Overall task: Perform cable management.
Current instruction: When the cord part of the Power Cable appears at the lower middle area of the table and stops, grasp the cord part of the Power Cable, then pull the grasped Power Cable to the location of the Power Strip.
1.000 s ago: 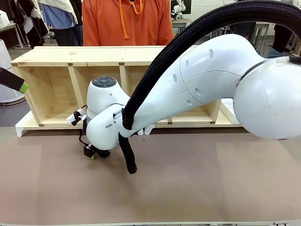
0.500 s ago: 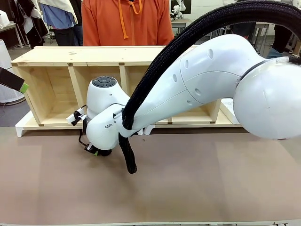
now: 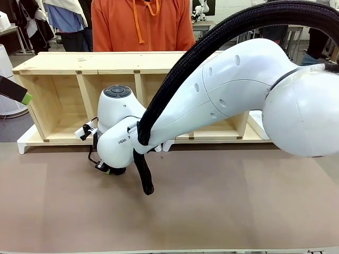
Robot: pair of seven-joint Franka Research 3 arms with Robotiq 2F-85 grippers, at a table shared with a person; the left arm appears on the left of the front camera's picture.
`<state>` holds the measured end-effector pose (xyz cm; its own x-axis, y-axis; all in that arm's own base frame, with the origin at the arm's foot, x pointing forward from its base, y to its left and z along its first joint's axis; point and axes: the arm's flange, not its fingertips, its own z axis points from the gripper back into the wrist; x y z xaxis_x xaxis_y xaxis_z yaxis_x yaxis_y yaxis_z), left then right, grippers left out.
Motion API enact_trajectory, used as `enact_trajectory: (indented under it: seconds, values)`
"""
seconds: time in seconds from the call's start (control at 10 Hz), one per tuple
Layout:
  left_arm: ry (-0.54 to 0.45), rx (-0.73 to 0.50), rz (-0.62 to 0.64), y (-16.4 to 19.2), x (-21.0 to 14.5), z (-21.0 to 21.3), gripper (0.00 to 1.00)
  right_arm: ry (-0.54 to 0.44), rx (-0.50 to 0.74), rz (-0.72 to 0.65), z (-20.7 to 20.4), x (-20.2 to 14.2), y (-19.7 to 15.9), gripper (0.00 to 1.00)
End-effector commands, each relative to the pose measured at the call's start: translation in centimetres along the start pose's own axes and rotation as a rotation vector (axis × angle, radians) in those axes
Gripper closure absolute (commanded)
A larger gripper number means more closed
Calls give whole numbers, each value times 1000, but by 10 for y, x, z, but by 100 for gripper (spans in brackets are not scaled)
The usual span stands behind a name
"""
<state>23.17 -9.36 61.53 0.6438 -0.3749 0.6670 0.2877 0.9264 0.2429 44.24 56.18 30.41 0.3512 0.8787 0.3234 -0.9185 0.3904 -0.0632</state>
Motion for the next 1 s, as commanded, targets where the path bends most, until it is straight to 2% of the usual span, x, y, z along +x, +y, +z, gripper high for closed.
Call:
enact_trajectory:
  seconds: [0.0,0.9]
  values:
    - [-7,2,-3,1,2,-1,0,2,0,0,0,0,0,100]
    - [-7,2,-3,1,2,-1,0,2,0,0,0,0,0,100]
